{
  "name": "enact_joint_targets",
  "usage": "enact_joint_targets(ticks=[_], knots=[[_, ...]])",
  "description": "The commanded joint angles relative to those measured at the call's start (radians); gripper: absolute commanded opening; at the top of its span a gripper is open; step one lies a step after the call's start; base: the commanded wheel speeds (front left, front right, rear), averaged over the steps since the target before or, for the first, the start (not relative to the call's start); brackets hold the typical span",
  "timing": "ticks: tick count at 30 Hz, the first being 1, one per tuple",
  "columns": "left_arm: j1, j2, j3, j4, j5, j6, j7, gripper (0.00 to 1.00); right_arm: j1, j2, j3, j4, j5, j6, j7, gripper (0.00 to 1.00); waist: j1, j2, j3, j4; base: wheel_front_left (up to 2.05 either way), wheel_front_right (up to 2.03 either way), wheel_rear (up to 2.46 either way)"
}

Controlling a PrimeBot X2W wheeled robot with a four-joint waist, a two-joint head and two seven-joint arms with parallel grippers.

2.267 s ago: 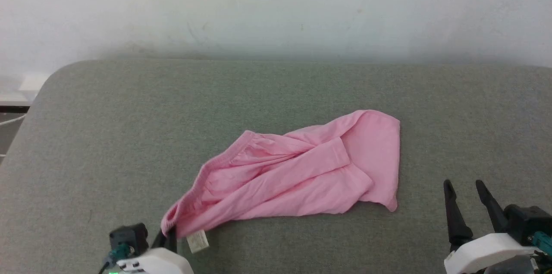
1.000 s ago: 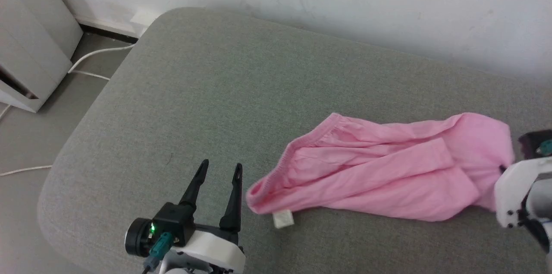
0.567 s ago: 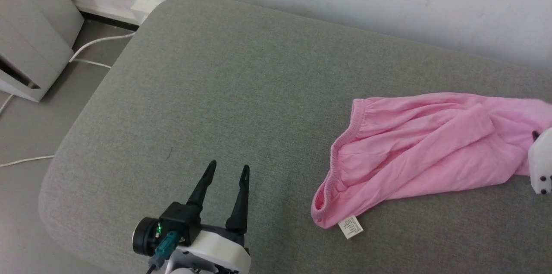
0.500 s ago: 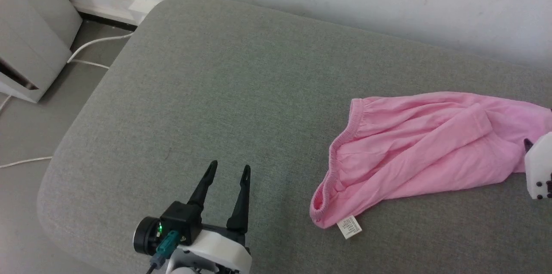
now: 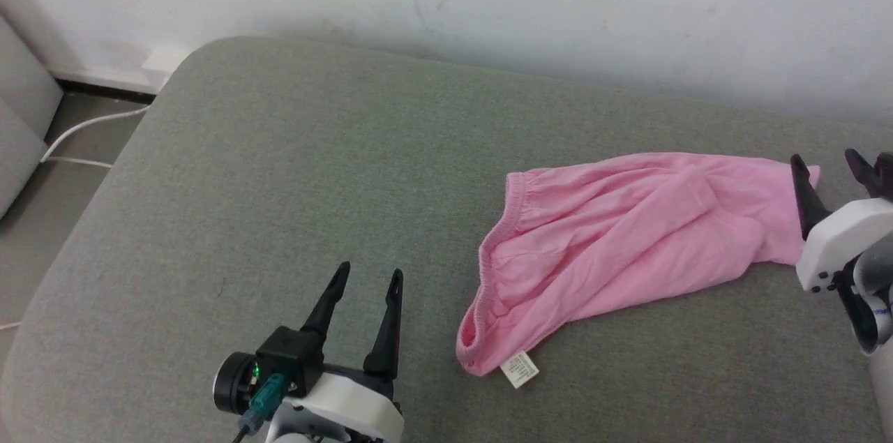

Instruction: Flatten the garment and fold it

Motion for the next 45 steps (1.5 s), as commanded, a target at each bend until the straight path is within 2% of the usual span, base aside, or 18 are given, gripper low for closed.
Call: enact_joint_targets(ticks=[1,7,12,17,23,27,33,37,38,39,40,41,45], knots=[[0.016,-0.004,0.004,-0.001,-0.002,-0.004,-0.005,1.00,0.039,0.012,-0.003,-0.036,0.023,-0.002,-0.031,1.00,0.0001,-0.0001,-0.047,-0.063,0.00,0.00,0.00],[0.030,-0.004,0.003,0.018,-0.006,-0.014,-0.005,1.00,0.199,0.074,-0.033,-0.233,0.103,-0.002,-0.131,1.00,0.0001,-0.0001,-0.068,-0.127,0.00,0.00,0.00],[0.039,-0.004,-0.012,0.076,-0.014,-0.023,-0.001,1.00,0.366,0.157,-0.075,-0.402,0.116,-0.002,-0.180,1.00,0.0001,-0.0001,-0.074,-0.166,0.00,0.00,0.00],[0.022,0.003,-0.042,0.140,-0.018,-0.034,0.116,1.00,0.478,0.229,-0.088,-0.516,0.093,-0.002,-0.172,1.00,0.0001,-0.0001,-0.062,-0.205,0.00,0.00,0.00],[-0.052,0.023,-0.063,0.127,-0.011,-0.034,0.306,1.00,0.504,0.255,-0.098,-0.571,0.071,-0.002,-0.142,1.00,0.0001,-0.0001,-0.040,-0.236,0.00,0.00,0.00],[-0.110,0.037,-0.052,0.134,-0.006,-0.004,0.444,1.00,0.497,0.262,-0.087,-0.582,0.058,-0.002,-0.132,1.00,0.0001,-0.0001,-0.026,-0.257,0.00,0.00,0.00],[-0.167,0.048,-0.020,0.196,-0.012,0.052,0.573,1.00,0.489,0.271,-0.059,-0.576,0.040,-0.002,-0.131,1.00,0.0001,-0.0001,0.001,-0.291,0.00,0.00,0.00],[-0.179,0.053,-0.018,0.245,-0.026,0.053,0.632,1.00,0.488,0.275,-0.049,-0.570,0.035,-0.002,-0.134,1.00,0.0001,-0.0001,0.016,-0.303,0.00,0.00,0.00],[-0.180,0.054,-0.018,0.255,-0.030,0.052,0.639,0.86,0.488,0.276,-0.048,-0.569,0.034,-0.002,-0.134,1.00,0.0001,-0.0001,0.018,-0.304,0.00,0.00,0.00],[-0.181,0.055,-0.017,0.261,-0.032,0.051,0.639,0.39,0.488,0.276,-0.048,-0.568,0.033,-0.002,-0.134,1.00,0.0001,-0.0001,0.020,-0.305,0.00,0.00,0.00],[-0.182,0.056,-0.017,0.266,-0.035,0.049,0.635,0.03,0.487,0.277,-0.048,-0.567,0.032,-0.002,-0.133,1.00,0.0001,-0.0001,0.021,-0.305,0.00,0.00,0.00],[-0.184,0.057,-0.016,0.266,-0.040,0.043,0.621,0.00,0.487,0.277,-0.047,-0.566,0.030,-0.002,-0.132,1.00,0.0001,-0.0001,0.021,-0.304,0.00,0.00,0.00],[-0.195,0.053,0.009,0.243,-0.056,0.047,0.516,0.00,0.492,0.275,-0.047,-0.565,0.024,-0.002,-0.125,1.00,0.0001,-0.0001,0.012,-0.288,0.00,0.00,0.00]])
